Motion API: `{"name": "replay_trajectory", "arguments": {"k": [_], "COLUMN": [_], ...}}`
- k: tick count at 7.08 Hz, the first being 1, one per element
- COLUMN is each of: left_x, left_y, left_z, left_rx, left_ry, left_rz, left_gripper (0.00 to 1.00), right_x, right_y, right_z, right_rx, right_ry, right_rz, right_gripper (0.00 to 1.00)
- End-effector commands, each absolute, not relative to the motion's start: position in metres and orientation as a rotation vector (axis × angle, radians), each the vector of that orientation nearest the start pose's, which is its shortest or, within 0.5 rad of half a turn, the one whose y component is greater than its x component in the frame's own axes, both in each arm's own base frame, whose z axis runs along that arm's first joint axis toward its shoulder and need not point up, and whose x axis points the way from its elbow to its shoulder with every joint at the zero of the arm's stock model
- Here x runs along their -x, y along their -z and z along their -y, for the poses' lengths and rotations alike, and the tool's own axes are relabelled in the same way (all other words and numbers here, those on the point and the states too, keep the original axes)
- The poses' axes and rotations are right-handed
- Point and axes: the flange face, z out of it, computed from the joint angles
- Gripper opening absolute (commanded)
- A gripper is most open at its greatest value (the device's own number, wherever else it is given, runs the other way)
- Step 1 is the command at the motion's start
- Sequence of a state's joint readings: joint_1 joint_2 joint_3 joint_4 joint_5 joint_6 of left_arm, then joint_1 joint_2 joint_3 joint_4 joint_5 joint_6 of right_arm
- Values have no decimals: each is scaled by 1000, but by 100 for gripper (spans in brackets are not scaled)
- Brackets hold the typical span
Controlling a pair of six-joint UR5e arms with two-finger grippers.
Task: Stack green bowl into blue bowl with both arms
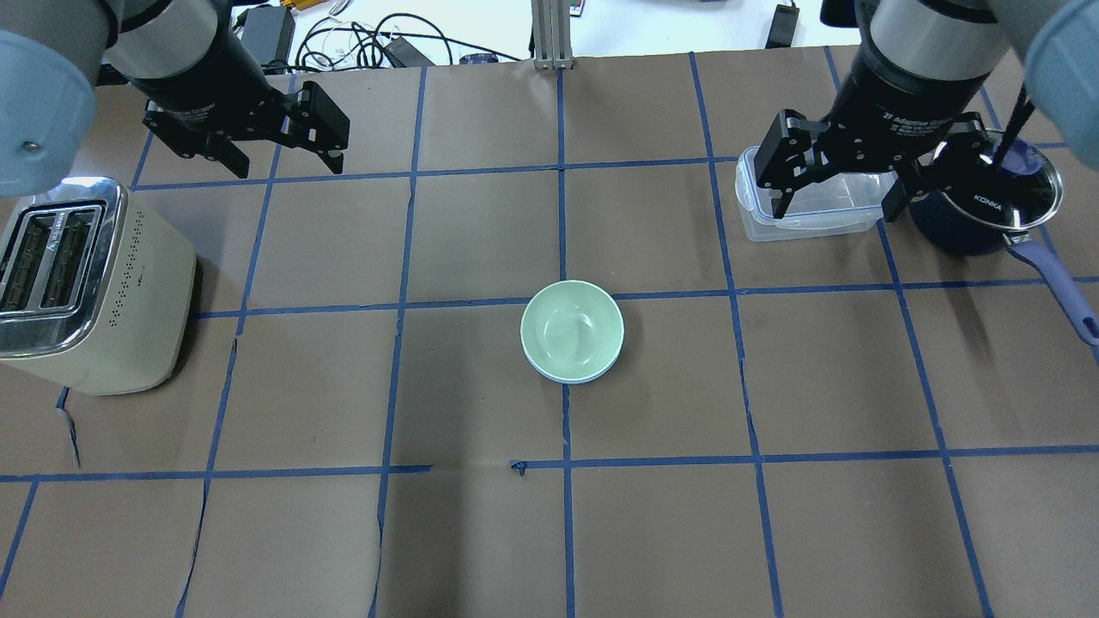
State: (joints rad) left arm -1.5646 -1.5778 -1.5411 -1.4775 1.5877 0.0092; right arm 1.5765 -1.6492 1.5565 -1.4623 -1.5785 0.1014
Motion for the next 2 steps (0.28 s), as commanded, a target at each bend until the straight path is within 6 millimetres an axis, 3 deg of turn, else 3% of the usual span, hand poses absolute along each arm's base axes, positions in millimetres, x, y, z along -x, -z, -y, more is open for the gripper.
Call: {"name": "replay_trajectory", "arguments": {"k": [1,2], "left_x": [129,129], "left_y": [-509,-509], "left_z": [506,506], "left_rx": [-3,-3], "left_ry": [184,182], "left_rz": [-3118,-3119], "left_gripper": [100,100], "right_x": [-136,-136], "right_y": [-526,-526], "right_z": [450,450], "right_rx": [-147,-147], "right_ry": [-16,-14], "right_rz": [-3146,-3145], "right_gripper": [100,100]}}
